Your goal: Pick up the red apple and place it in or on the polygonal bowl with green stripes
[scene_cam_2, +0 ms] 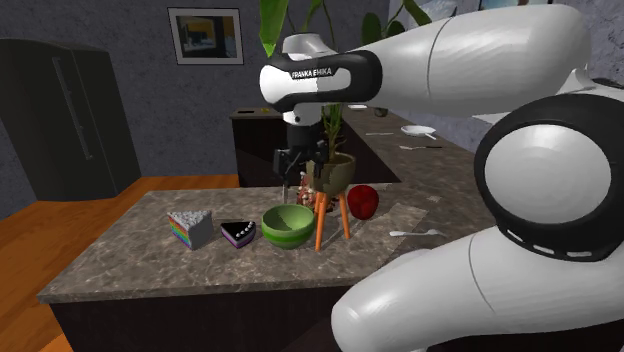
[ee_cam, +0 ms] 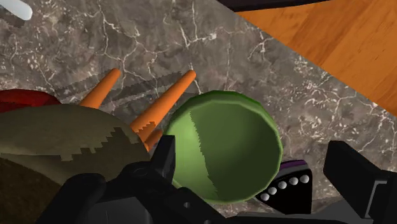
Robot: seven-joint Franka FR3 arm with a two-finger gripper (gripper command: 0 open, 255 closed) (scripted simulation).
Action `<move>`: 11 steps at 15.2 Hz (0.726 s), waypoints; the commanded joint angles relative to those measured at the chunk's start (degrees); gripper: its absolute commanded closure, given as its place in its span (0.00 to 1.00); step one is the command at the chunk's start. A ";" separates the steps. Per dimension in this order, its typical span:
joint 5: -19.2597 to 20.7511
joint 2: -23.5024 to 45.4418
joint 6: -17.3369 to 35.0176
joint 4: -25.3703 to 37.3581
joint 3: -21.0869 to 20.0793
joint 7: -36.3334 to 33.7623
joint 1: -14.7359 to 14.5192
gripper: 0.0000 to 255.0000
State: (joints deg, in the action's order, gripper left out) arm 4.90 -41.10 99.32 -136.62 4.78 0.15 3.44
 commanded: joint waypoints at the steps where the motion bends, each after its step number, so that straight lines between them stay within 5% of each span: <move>1: 1.42 1.08 2.37 -0.43 1.98 1.15 1.35 0.00; 11: 5.92 10.55 14.92 1.01 11.59 6.07 6.64 0.00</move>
State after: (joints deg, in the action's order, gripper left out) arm 10.53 -31.87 112.57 -135.77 15.35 5.74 9.65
